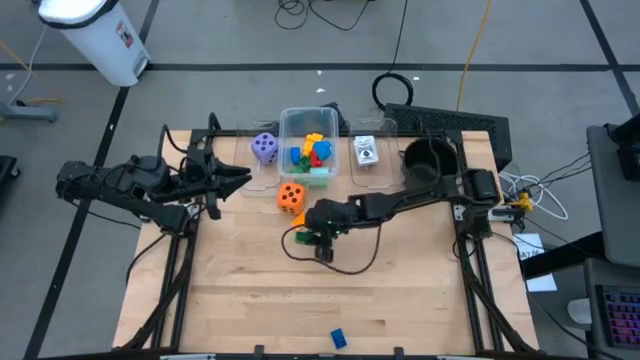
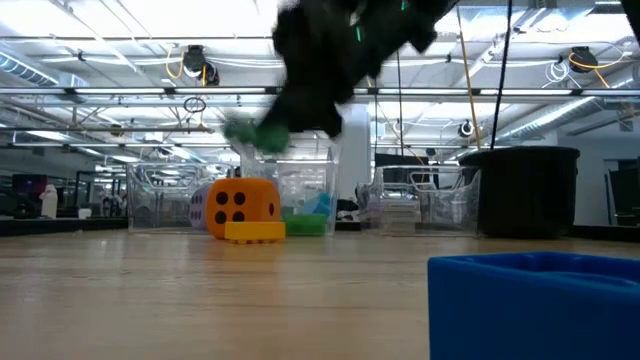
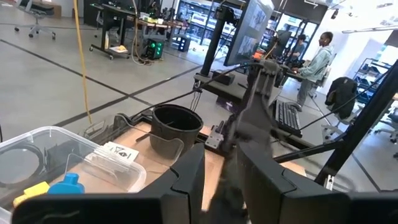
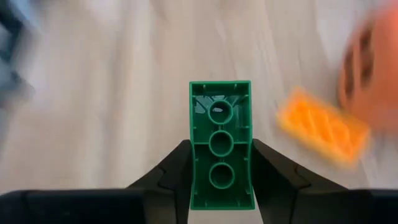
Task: Pick & Place Toys
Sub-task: Put the green eight stud game piece into the middle transparent bin
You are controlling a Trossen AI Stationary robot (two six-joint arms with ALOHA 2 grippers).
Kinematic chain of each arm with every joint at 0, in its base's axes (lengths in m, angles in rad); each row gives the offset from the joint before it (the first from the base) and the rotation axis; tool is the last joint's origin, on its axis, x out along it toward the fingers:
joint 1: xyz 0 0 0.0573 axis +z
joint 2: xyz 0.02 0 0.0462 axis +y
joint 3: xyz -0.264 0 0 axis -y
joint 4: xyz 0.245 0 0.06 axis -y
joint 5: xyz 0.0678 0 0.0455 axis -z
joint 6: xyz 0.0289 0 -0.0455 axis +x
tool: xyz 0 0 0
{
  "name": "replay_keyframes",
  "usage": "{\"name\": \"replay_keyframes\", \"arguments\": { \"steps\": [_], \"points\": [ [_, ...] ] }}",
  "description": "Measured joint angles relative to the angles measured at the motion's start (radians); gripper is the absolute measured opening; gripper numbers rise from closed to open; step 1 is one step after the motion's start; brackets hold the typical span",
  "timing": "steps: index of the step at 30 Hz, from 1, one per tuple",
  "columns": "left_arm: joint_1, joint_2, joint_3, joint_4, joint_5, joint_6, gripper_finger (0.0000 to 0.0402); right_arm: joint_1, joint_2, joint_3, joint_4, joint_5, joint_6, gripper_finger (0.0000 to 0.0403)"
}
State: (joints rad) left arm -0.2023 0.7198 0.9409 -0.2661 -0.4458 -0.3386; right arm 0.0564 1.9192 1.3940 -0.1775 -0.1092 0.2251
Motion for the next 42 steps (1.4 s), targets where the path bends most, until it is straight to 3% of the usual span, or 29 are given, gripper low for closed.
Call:
{"name": "replay_keyframes", "arguments": {
  "steps": [7, 13, 21, 29, 34, 42],
  "points": [
    [0.000, 0.005, 0.000, 0.009, 0.000, -0.002, 0.0097, 0.024, -0.169, 0.002, 0.288, 0.009, 0.125, 0.0121],
    [0.000, 0.082, 0.001, 0.116, 0.000, 0.006, 0.0105, 0.000, -0.242, 0.002, 0.441, 0.057, 0.258, 0.0122],
    [0.001, 0.231, 0.001, 0.265, 0.003, 0.025, 0.0199, -0.010, -0.243, 0.001, 0.554, 0.056, 0.339, 0.0122],
    [0.001, 0.251, 0.001, 0.393, 0.003, 0.072, 0.0294, -0.007, -0.243, 0.000, 0.589, 0.053, 0.344, 0.0123],
    [0.005, 0.230, 0.001, 0.395, 0.026, 0.018, 0.0316, -0.007, -0.243, 0.000, 0.716, 0.053, 0.357, 0.0123],
    [0.007, 0.228, 0.001, 0.458, 0.048, -0.011, 0.0319, -0.016, -0.243, 0.000, 0.792, 0.056, 0.362, 0.0123]
  ]
}}
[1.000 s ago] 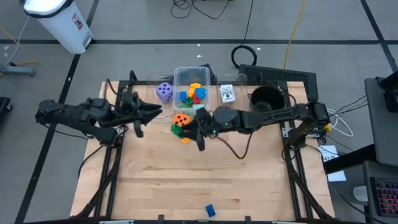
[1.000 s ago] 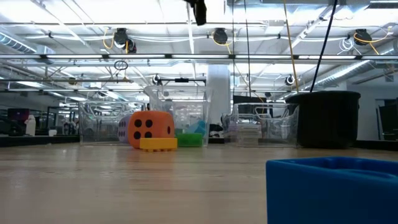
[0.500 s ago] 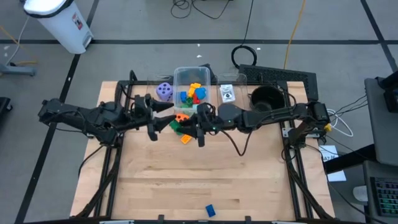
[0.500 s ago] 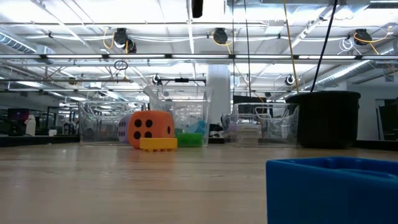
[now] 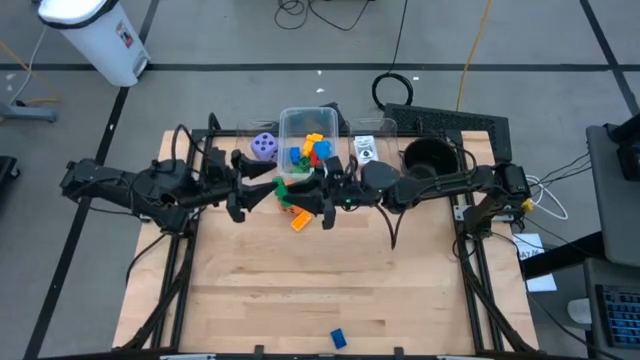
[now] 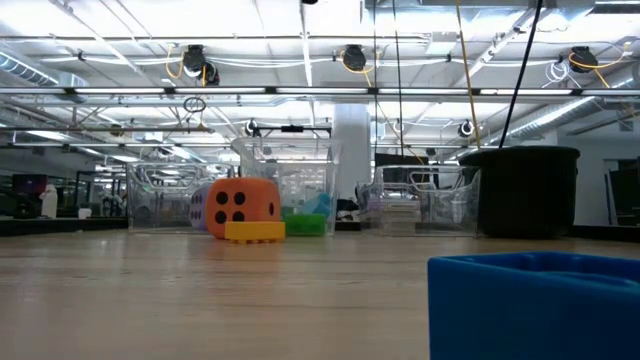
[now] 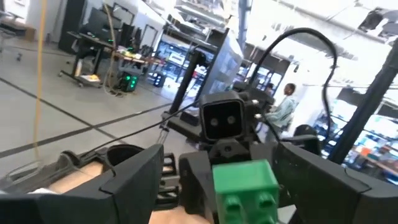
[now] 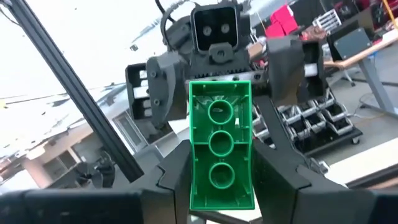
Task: Pick & Place Toys
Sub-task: Put the green eight stud game piece into the middle transparent bin
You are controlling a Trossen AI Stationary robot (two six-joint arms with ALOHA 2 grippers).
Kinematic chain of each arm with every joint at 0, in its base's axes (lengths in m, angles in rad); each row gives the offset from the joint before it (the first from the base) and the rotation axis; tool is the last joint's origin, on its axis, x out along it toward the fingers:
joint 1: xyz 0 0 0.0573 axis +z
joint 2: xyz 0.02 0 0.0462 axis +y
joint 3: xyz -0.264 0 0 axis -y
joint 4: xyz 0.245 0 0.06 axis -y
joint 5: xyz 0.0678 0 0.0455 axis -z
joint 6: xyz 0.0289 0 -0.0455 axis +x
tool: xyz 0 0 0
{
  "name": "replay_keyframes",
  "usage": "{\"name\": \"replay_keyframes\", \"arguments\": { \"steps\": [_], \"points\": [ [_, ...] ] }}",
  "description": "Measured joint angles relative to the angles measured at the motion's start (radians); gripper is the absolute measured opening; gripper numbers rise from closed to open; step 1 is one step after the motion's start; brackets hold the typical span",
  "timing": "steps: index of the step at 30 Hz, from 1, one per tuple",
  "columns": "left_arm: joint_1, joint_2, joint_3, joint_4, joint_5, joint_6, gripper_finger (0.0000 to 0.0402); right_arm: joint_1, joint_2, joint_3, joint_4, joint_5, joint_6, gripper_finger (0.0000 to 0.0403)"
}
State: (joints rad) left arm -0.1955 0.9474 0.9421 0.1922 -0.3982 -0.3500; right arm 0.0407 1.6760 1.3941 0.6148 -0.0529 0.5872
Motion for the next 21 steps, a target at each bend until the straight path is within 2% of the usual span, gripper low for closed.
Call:
{"name": "replay_keyframes", "arguments": {
  "steps": [15, 21],
  "points": [
    [0.030, 0.028, -0.001, 0.016, 0.010, -0.057, 0.0319, -0.016, 0.000, 0.000, 0.064, 0.036, -0.024, 0.0123],
    [0.079, 0.076, -0.002, 0.109, 0.114, -0.057, 0.0319, -0.016, 0.000, 0.000, 0.062, 0.034, -0.027, 0.0123]
  ]
}}
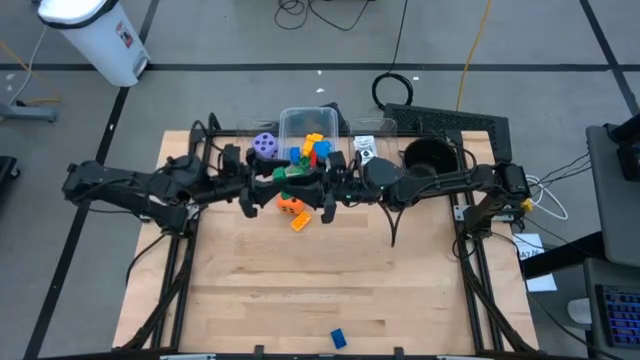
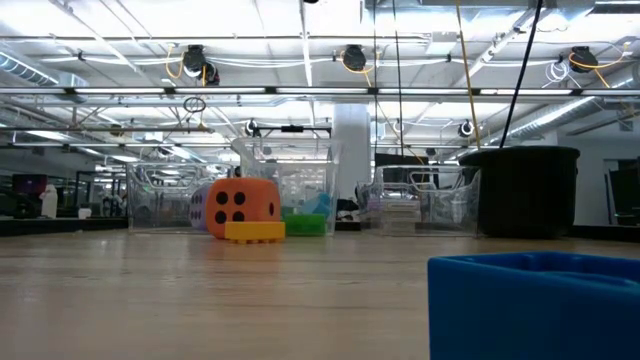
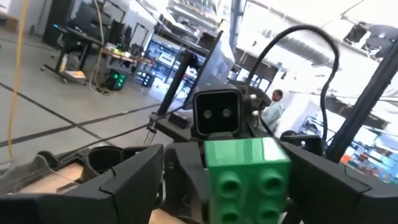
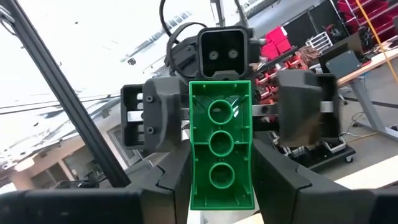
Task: Pick & Place Toys
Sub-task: Put the green eight stud game piece into the middle transparent bin
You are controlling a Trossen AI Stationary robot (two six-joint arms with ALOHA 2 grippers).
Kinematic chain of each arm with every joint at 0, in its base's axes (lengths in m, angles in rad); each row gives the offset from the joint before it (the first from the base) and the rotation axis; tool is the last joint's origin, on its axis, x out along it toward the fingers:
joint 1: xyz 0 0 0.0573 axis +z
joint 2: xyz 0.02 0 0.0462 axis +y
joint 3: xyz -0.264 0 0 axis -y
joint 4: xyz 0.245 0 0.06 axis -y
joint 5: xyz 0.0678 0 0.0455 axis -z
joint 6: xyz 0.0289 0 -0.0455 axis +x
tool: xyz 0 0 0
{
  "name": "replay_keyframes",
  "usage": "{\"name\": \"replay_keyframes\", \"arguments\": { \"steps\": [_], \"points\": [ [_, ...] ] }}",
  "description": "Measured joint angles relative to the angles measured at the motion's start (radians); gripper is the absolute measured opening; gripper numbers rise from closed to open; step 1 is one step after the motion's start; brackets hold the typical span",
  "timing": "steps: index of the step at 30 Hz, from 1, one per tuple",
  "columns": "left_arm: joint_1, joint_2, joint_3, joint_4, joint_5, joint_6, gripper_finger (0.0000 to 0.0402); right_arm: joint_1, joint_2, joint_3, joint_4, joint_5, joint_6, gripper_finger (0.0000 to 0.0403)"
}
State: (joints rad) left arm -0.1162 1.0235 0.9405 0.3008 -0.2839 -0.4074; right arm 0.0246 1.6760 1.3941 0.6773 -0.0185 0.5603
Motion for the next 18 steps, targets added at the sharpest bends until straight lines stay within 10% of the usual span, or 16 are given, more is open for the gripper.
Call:
{"name": "replay_keyframes", "arguments": {
  "steps": [18],
  "points": [
    [0.020, 0.019, 0.000, 0.032, 0.030, 0.015, 0.0163, 0.000, 0.000, 0.000, -0.001, 0.021, -0.031, 0.0134]
  ]
}}
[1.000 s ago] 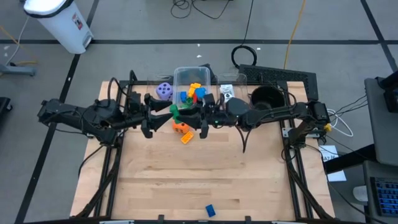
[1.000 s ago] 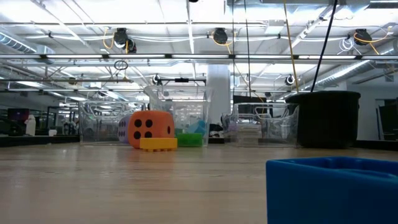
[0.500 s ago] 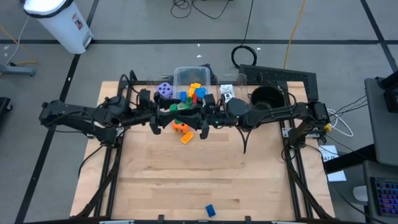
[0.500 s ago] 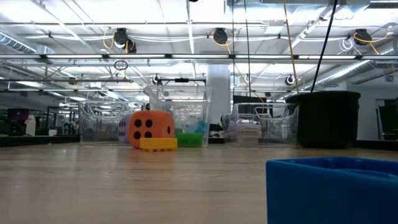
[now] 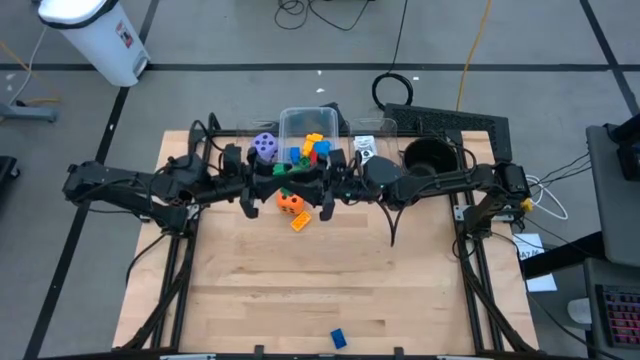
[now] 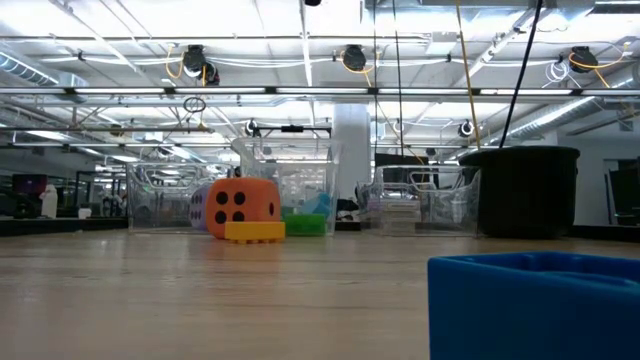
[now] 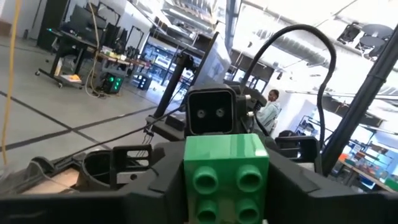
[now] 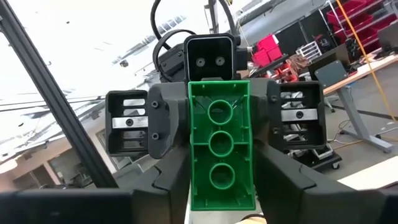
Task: Pick & Place Toys
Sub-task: Put the green eight stud game piece into the middle transparent bin
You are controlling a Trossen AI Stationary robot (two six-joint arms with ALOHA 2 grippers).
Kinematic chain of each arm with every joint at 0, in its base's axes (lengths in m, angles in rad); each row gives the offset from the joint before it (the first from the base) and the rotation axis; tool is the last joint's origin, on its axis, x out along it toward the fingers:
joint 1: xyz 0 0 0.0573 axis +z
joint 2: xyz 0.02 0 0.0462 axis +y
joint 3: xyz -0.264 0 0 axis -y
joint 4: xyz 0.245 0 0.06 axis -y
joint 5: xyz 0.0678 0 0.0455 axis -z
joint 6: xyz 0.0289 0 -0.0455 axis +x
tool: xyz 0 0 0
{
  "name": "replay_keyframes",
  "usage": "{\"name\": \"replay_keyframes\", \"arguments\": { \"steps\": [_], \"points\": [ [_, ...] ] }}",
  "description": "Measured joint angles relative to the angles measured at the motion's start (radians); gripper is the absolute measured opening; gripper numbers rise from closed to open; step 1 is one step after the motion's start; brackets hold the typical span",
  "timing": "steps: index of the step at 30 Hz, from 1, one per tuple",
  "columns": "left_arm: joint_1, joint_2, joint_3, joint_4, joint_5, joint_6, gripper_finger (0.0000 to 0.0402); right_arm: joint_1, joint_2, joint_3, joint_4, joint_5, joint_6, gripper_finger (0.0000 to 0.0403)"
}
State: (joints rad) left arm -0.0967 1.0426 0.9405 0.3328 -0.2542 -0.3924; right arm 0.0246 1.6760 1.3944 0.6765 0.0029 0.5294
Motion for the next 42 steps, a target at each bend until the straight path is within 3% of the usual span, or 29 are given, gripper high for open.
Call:
{"name": "replay_keyframes", "arguments": {
  "steps": [3, 6, 15, 19, 22, 25, 30, 36, 42],
  "points": [
    [0.000, 0.001, 0.000, 0.016, 0.001, 0.022, 0.0134, -0.001, 0.000, 0.001, 0.002, -0.002, 0.002, 0.0161],
    [0.002, 0.000, 0.000, 0.023, 0.001, 0.044, 0.0134, -0.009, 0.000, 0.001, 0.003, -0.025, 0.042, 0.0192],
    [0.051, 0.001, 0.048, 0.005, 0.018, 0.084, 0.0145, -0.100, -0.017, 0.000, -0.004, -0.261, 0.117, 0.0243],
    [0.091, 0.001, 0.211, -0.227, 0.030, 0.168, 0.0141, -0.153, -0.048, 0.002, -0.046, -0.417, 0.120, 0.0246],
    [0.138, 0.047, 0.371, -0.454, 0.029, 0.223, 0.0136, -0.183, -0.084, 0.000, -0.187, -0.503, 0.088, 0.0242],
    [0.200, 0.111, 0.516, -0.657, 0.047, 0.263, 0.0139, -0.201, -0.140, 0.000, -0.445, -0.496, -0.055, 0.0237],
    [0.316, 0.258, 0.701, -0.858, 0.149, 0.298, 0.0150, -0.184, -0.208, 0.000, -0.776, -0.365, -0.241, 0.0230],
    [0.471, 0.454, 0.808, -0.965, 0.310, 0.304, 0.0138, -0.118, -0.268, -0.023, -0.931, -0.250, -0.312, 0.0226],
    [0.584, 0.632, 0.883, -1.099, 0.372, 0.312, 0.0151, -0.049, -0.389, -0.248, -0.868, -0.095, -0.239, 0.0226]
  ]
}}
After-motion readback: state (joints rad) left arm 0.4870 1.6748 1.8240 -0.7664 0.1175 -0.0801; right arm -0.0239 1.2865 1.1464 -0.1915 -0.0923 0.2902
